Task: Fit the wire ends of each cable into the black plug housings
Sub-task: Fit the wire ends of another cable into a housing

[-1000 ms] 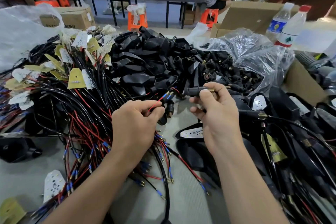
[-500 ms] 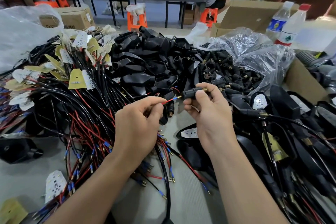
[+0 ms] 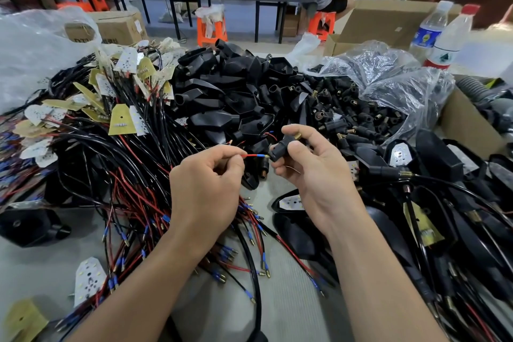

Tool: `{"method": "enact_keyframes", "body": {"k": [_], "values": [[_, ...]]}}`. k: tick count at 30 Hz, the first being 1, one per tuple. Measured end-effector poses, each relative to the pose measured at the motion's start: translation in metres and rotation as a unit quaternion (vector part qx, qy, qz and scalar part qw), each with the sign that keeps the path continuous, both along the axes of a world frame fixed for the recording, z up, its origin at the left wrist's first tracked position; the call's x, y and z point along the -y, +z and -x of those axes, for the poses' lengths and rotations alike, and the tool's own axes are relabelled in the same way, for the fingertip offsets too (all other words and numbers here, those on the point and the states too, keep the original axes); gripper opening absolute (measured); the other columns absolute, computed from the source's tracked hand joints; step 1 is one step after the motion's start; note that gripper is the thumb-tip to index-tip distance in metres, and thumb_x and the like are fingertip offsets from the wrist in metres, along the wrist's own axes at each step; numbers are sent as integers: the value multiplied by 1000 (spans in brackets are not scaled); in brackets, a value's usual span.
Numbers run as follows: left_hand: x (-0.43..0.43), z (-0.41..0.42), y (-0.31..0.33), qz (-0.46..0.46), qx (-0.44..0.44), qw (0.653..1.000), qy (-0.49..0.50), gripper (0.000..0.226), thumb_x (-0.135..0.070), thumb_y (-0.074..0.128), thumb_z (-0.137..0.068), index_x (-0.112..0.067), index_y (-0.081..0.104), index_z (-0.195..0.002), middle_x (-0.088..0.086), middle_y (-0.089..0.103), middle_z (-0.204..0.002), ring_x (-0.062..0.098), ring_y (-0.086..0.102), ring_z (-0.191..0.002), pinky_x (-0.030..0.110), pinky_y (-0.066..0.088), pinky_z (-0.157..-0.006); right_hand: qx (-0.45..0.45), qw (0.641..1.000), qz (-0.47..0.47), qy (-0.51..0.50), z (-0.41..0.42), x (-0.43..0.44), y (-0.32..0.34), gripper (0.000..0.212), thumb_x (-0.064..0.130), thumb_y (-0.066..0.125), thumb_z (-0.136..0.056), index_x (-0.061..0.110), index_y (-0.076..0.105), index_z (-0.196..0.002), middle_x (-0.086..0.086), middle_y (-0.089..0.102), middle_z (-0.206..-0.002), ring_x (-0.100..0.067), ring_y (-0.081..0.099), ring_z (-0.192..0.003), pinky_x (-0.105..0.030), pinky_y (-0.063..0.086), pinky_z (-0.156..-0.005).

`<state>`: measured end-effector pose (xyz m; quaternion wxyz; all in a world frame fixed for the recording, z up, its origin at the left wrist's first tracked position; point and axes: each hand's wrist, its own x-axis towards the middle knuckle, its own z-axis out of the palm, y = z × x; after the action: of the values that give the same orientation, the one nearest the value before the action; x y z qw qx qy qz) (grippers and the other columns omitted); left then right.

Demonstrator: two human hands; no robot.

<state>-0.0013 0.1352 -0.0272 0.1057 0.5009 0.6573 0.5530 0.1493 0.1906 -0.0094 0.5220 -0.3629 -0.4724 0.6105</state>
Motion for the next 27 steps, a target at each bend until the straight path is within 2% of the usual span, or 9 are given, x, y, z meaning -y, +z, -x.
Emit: {"method": "enact_keyframes", "body": {"k": [4,8,11,13,14,17,20,25,27], "values": [[1,-1,1,-5,3,1000,-6,21,-20,69,-93,-38,79,-88,-22,71,-68,10,64,-54,13,44,-47,-25,1000,7,6,0,0,0,24,-4,47,-103,9,66,-109,-12,70,-82,-21,65,-69,-28,58,-67],[3,-5,0,-11,-22,997,-67,22,-23,71,-89,-44,77,-87,-29,72,-71,5,70,-64,17,53,-58,-29,999,4,17,1,2,0,20,-6,51,-101,7,65,-107,-16,72,-83,-22,69,-73,-30,61,-72],[4,-7,-3,-14,-42,997,-69,22,-20,77,-89,-38,79,-103,-30,73,-77,-1,69,-67,10,48,-59,-18,1000,2,23,5,4,-2,21,-7,51,-100,7,66,-106,-13,71,-80,-20,69,-72,-30,62,-73],[2,-4,-2,-1,-55,998,-41,33,-34,81,-85,-39,75,-117,-30,74,-99,-12,66,-93,-2,40,-80,-35,999,8,15,6,4,-1,21,-7,50,-101,7,65,-105,-13,70,-81,-19,68,-72,-30,61,-72],[2,-2,-1,9,-78,997,-27,36,-44,80,-82,-41,74,-117,-26,71,-116,-10,61,-112,-1,34,-94,-43,999,12,8,5,3,0,21,-7,50,-101,7,65,-105,-14,70,-82,-20,68,-71,-30,61,-72],[1,1,5,36,-133,990,-7,11,-49,69,-76,-42,74,-81,-17,59,-145,2,38,-143,21,20,-116,-69,997,23,-18,4,1,1,20,-6,49,-103,7,64,-107,-15,70,-84,-21,68,-70,-30,60,-69],[2,3,5,57,-136,989,-23,17,-39,72,-80,-40,71,-63,-17,61,-143,2,38,-141,27,18,-116,-85,995,33,-38,4,0,0,20,-5,50,-102,8,62,-112,-17,70,-85,-22,68,-68,-29,60,-66],[1,4,2,20,-160,986,-50,13,-32,79,-86,-37,78,-73,-20,67,-130,-7,38,-130,10,10,-110,-3,1000,28,4,6,5,-1,19,-6,59,-95,6,64,-108,-12,71,-74,-19,63,-60,-27,55,-60],[2,3,2,15,-145,988,-47,10,-33,82,-83,-38,77,-76,-23,68,-125,-6,41,-128,19,19,-114,17,999,19,21,6,6,0,15,-5,58,-95,6,66,-101,-11,71,-74,-19,63,-60,-27,55,-60]]}}
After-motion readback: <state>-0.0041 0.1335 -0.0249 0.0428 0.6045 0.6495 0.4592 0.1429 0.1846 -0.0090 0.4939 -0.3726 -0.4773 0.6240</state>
